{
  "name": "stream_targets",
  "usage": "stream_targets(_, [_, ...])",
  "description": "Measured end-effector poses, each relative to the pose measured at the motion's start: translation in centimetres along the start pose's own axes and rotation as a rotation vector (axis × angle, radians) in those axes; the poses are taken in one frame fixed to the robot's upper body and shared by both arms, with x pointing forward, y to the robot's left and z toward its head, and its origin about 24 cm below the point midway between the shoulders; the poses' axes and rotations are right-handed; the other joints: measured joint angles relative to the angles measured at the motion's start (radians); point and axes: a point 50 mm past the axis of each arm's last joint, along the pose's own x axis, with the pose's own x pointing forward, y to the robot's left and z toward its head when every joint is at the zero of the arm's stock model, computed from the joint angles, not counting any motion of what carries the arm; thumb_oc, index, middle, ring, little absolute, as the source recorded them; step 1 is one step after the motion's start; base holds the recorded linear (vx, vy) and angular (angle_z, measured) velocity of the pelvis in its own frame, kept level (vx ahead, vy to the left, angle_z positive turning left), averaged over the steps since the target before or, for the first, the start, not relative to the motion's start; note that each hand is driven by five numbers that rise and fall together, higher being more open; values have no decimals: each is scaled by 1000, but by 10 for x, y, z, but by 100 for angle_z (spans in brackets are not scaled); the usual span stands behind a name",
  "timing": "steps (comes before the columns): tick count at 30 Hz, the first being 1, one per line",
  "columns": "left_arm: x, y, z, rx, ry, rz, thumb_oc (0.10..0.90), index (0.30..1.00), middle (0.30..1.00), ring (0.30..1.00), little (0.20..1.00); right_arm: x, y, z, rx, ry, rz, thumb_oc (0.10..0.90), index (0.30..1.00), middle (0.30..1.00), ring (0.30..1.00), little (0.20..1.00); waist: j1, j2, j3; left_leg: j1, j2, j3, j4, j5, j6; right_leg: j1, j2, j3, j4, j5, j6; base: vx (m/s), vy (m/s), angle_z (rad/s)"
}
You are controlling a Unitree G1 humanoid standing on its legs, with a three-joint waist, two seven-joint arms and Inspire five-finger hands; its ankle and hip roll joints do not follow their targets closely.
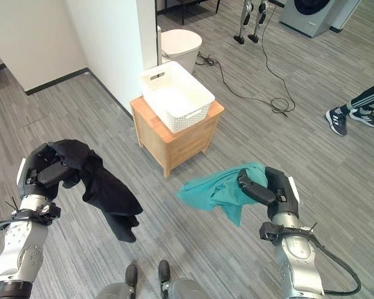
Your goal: Pick up bed clothes into laundry basket.
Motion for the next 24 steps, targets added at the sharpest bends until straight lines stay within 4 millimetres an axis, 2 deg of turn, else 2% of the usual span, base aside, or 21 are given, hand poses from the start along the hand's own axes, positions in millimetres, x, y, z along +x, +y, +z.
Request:
stream_targets(6, [0,1,1,-8,-7,15,400,300,300,300,300,-4,-3,-4,-4,16,-14,400,300,300,300,300,-10,20,-6,0,-42,27,-18,5,39,-67,-43,18,109,-61,56,30,54,-9])
stream_targets(11, [0,5,3,-9,-19,35,400,300,300,300,300,-5,0,-4,-3,12,-10,400,300,300,300,300,-8,39,-7,1,-52,51,-25,3,44,-85,-49,39,127,-68,61,35,95,-13])
stream_targets(12, [1,4,3,-10,-18,38,400,300,300,300,300,-5,0,-4,-5,11,-8,400,300,300,300,300,-13,60,-8,7,-55,53,-38,3,46,-85,-50,44,126,-70,63,64,116,-5])
stream_targets(13, [1,3,3,-10,-18,36,400,300,300,300,300,-5,1,-4,-6,12,-7,400,300,300,300,300,-14,65,-10,6,-56,53,-38,6,50,-88,-50,45,127,-70,63,27,84,-8])
stream_targets(14, [2,-7,-2,-15,-1,-3,400,300,300,300,300,-5,4,-6,-27,17,7,400,300,300,300,300,-40,103,-17,2,-63,69,-50,3,54,-124,-50,66,163,-92,72,59,62,-3])
stream_targets(15, [3,-8,-2,36,-2,-11,400,300,300,300,300,-5,2,-8,6,26,-3,400,300,300,300,300,-32,101,-16,2,-60,76,-45,3,54,-130,-63,12,170,-98,70,4,89,7])
stream_targets(16, [6,-9,-3,98,0,-24,400,300,300,300,300,-6,-2,-13,40,49,-31,400,300,300,300,300,-29,91,-15,3,-61,76,-35,2,55,-132,-99,-78,193,-124,67,-7,58,11])
stream_targets(17, [7,-8,-5,118,8,-29,400,300,300,300,300,-6,-5,-16,50,62,-50,400,300,300,300,300,-16,83,-15,7,-64,78,-28,-1,56,-130,-116,-113,199,-127,66,-11,84,12])
stream_targets(21, [7,-5,-12,142,42,-25,400,300,300,300,300,-3,-18,-10,22,56,-91,400,300,300,300,300,4,68,-10,12,-56,67,-11,-6,55,-94,-110,-137,181,-108,39,-3,74,15])
stream_targets(23, [8,-5,-11,151,42,-30,400,300,300,300,300,3,-21,-2,-5,37,-81,400,300,300,300,300,22,48,-6,9,-55,67,12,-11,53,-81,-111,-135,173,-100,29,10,53,9])
stream_targets(24, [8,-5,-11,153,41,-32,400,300,300,300,300,9,-26,11,-51,10,-70,400,300,300,300,300,23,34,-8,0,-49,62,27,-30,45,-60,-110,-158,159,-97,25,6,38,28])
